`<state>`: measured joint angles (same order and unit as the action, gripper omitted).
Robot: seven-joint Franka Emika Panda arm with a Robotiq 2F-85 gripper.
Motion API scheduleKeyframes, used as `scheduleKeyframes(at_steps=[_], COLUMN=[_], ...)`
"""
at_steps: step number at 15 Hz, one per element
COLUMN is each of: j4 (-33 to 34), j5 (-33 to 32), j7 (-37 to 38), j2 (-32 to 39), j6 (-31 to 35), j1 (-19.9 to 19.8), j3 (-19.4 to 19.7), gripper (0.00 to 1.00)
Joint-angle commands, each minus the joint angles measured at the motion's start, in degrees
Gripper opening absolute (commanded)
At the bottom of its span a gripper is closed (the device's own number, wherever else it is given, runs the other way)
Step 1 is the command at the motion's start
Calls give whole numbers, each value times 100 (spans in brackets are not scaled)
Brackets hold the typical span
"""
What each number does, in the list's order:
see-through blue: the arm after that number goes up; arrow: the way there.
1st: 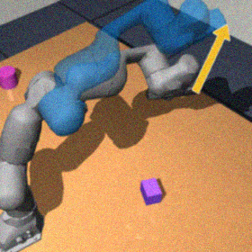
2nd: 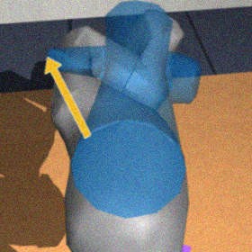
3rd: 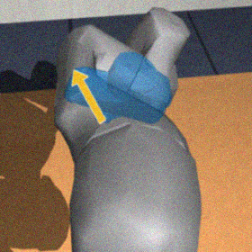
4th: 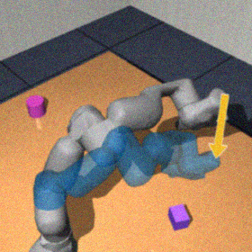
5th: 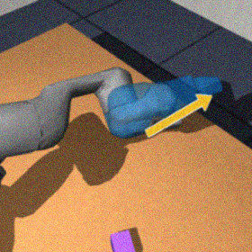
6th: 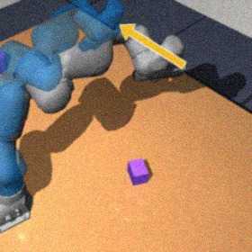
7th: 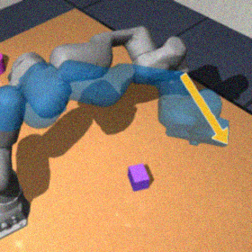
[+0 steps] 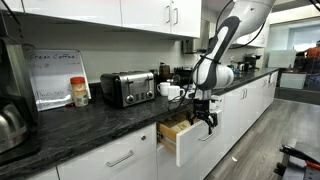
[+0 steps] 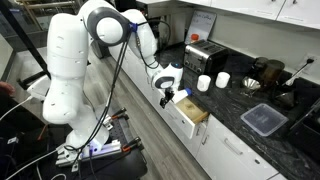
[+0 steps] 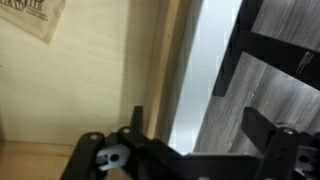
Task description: Open the first drawer from the right and then put a mug from the counter in it
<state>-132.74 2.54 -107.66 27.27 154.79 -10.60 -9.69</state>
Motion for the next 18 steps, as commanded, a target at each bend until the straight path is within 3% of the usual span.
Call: scheduleKeyframes(at_steps=[1,11,14,18], j4=[48,-352,-507,-516], j5=[-59,64,139,213], j7=[-66,86,106,237], j2=[0,-691,-849,-1074], j6=[-433,-1844,-1959,-1606], j1=[-64,86,120,172], j3=[-19,164,164,172], gripper=[100,100,100,100])
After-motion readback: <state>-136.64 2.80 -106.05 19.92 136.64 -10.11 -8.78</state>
